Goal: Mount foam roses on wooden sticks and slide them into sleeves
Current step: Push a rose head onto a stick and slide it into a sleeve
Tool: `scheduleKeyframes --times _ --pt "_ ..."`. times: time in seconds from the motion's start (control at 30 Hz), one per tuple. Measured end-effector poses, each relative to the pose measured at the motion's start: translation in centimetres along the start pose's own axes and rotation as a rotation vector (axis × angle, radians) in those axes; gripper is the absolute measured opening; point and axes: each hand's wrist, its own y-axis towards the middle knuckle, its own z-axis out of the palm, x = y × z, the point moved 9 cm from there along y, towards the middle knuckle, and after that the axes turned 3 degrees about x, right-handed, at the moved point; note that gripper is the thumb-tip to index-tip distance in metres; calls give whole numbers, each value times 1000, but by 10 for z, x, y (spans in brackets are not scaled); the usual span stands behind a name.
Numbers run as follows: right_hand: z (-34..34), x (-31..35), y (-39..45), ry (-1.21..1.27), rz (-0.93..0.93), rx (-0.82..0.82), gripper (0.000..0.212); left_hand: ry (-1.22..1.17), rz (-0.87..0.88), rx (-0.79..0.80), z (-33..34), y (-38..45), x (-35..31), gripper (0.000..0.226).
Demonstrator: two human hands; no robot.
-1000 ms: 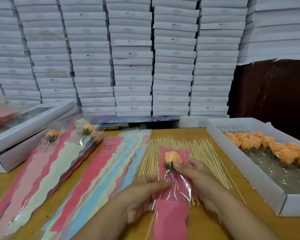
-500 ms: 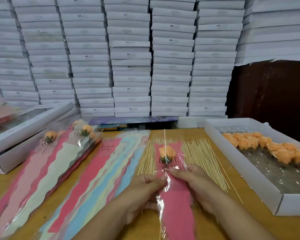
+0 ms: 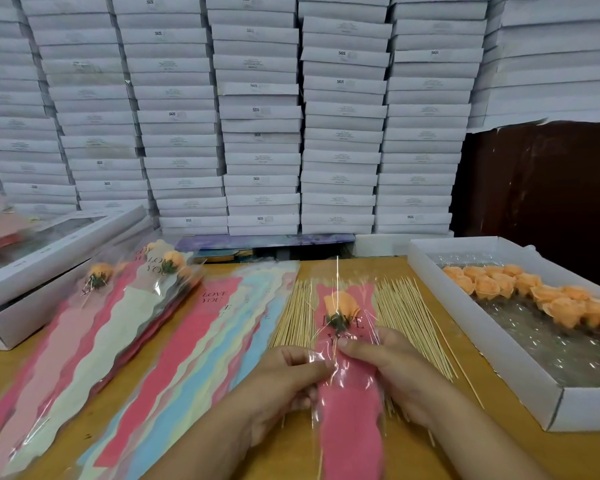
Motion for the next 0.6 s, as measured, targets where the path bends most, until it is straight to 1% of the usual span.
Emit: scheduleKeyframes --times 0.07,0.1,0.17,0.27,0.33,0.4,0.5,0.53,0.57,0.6 --pt "-2 2 0 14 -12 -14 30 -40 4 28 4 0 0 23" --pt "-2 3 0 28 -14 -15 29 -45 7 38 5 -1 -1 23" --pt "-3 3 0 44 -10 -13 26 -34 7 41 5 0 -2 18" --pt "0 1 0 42 7 20 17 6 8 13 2 0 -2 18" --pt "3 -2 1 25 32 47 21 38 24 -31 -1 -1 -4 10" --pt "5 -4 0 -4 50 68 25 52 35 -44 -1 -1 -5 12" --pt "1 -5 1 -20 53 30 12 65 8 13 5 -1 -2 5" --pt "-2 -6 2 -11 64 10 14 71 -13 45 7 -2 0 4" --pt "-3 -7 2 -8 76 -6 21 79 -29 73 10 -2 1 4" --pt "-6 -8 3 -8 85 -21 33 92 -40 88 11 -3 2 8"
